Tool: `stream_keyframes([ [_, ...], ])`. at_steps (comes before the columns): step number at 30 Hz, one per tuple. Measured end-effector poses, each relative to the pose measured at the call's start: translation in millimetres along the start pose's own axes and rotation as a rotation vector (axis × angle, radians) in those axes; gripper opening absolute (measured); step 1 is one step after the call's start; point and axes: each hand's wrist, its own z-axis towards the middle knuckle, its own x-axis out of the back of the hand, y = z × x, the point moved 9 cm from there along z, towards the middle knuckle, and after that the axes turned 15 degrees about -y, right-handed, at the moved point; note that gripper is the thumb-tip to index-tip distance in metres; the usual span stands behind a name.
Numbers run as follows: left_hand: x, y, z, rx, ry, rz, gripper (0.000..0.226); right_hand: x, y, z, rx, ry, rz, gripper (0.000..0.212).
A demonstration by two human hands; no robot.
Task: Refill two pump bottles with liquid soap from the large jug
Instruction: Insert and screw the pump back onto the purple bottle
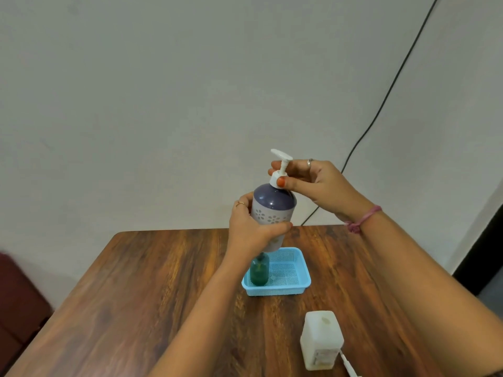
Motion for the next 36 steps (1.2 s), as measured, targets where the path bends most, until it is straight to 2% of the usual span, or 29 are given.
stream_keyframes([
  [5,-2,-4,-3,0.005,0.012,0.007,0.075,0,3,-3,-0.001,0.099,-0.065,0.024],
  [11,-5,0,-4,0.005,0.011,-0.010,0.074,7,4,-6,-0.027,0.170,-0.009,0.029],
  [16,-7,0,-6,0.011,0.020,0.001,0.074,9,7,-15,-0.038,0.342,-0.077,0.034],
  [18,-7,-2,-7,0.013,0.014,-0.008,0.074,7,9,-16,-0.061,0.318,-0.144,0.042],
  [20,-7,-3,-8,0.019,0.000,-0.022,0.073,3,11,-12,-0.090,0.199,-0.179,0.046],
  [24,-10,-1,-8,0.017,-0.018,-0.026,0.074,-8,15,-8,-0.043,-0.033,0.069,0.046],
  [26,-11,-2,-7,0.021,-0.014,-0.032,0.073,-11,20,-7,-0.010,-0.014,0.170,0.037],
  [29,-10,-5,-6,0.027,0.005,-0.020,0.072,-9,29,-10,-0.033,0.209,0.207,0.034],
  [31,-9,-7,-7,0.035,0.009,-0.020,0.072,-11,36,-10,-0.088,0.285,0.197,0.038],
  [34,-8,-8,-7,0.028,0.006,-0.031,0.073,-17,42,-7,-0.161,0.147,0.118,0.056],
  [36,-7,-7,-7,0.017,0.004,-0.025,0.074,-18,39,-8,-0.105,0.069,0.239,0.063],
])
